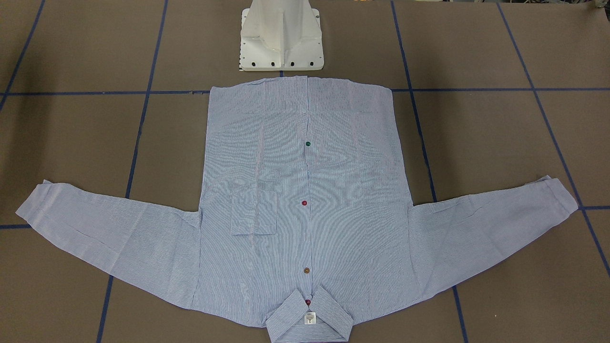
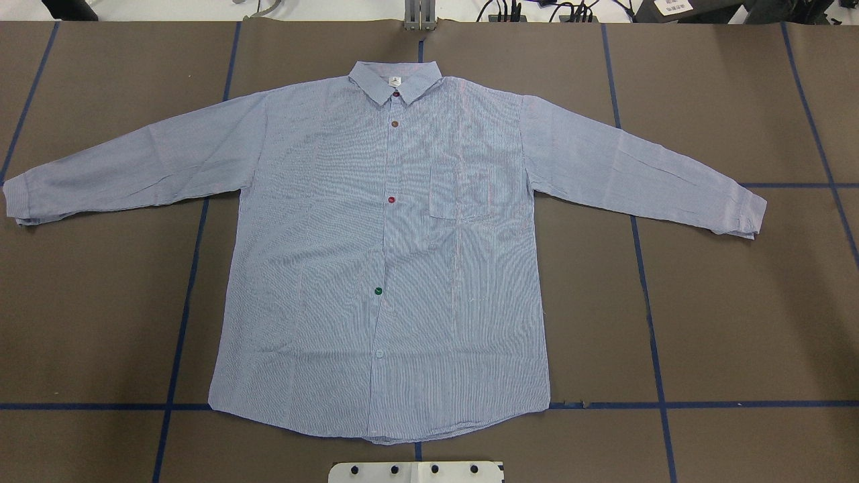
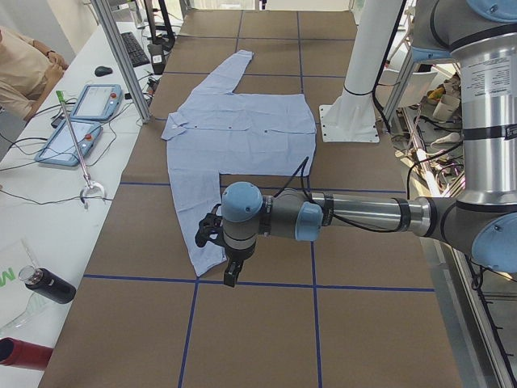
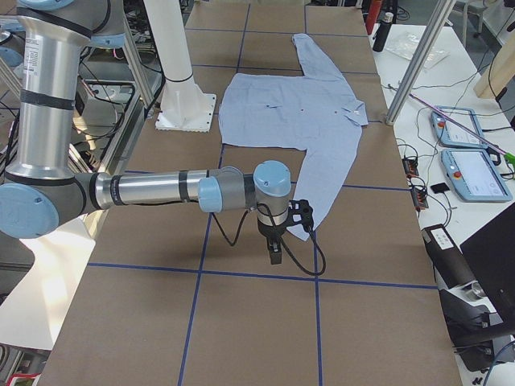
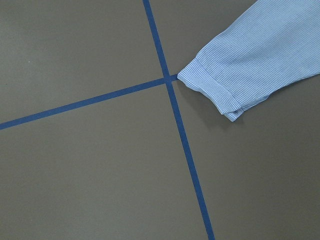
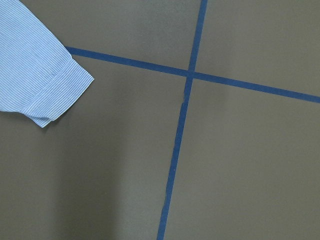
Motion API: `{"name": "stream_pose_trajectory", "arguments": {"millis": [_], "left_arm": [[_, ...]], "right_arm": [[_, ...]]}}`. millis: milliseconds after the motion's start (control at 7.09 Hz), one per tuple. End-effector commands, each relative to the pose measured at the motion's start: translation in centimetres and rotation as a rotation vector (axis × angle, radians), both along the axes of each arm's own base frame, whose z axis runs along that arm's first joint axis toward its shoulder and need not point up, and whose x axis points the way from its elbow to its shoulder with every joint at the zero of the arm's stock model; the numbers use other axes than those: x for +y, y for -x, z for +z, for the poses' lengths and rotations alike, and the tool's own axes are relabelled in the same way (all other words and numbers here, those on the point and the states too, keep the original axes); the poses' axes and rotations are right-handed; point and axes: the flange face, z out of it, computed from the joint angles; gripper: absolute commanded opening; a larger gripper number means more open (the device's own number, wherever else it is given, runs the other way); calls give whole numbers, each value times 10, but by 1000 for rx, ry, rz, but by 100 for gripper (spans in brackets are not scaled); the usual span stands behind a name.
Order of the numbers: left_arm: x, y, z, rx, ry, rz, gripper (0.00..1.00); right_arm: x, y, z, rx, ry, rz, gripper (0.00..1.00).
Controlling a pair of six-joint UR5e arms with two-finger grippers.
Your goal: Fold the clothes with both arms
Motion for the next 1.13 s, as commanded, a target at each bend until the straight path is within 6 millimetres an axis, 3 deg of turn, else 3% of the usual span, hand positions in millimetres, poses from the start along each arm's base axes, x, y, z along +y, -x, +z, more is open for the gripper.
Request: {"name": "stream_pose_trajectory", "arguments": {"millis": [0,423,564,847,988], "left_arm": [[1,0,2,-1,5,0,100],[-6,1,-11,-11,-107,-8,100],[-13,1,-26,-7,-197,-30,100],[-49,2,-77,-15,-513,-45,100],[-68,3,-77,-24,-540,-52,100]], "right_arm": [[0,0,0,0,0,0,100],[-8,6,-12,-12,-30,-11,100],[-28,9,-42,-26,-156,-14,100],[-49,11,-71,-41,-320,-9,100],[-53,11,-74,-47,-301,20,100]]}}
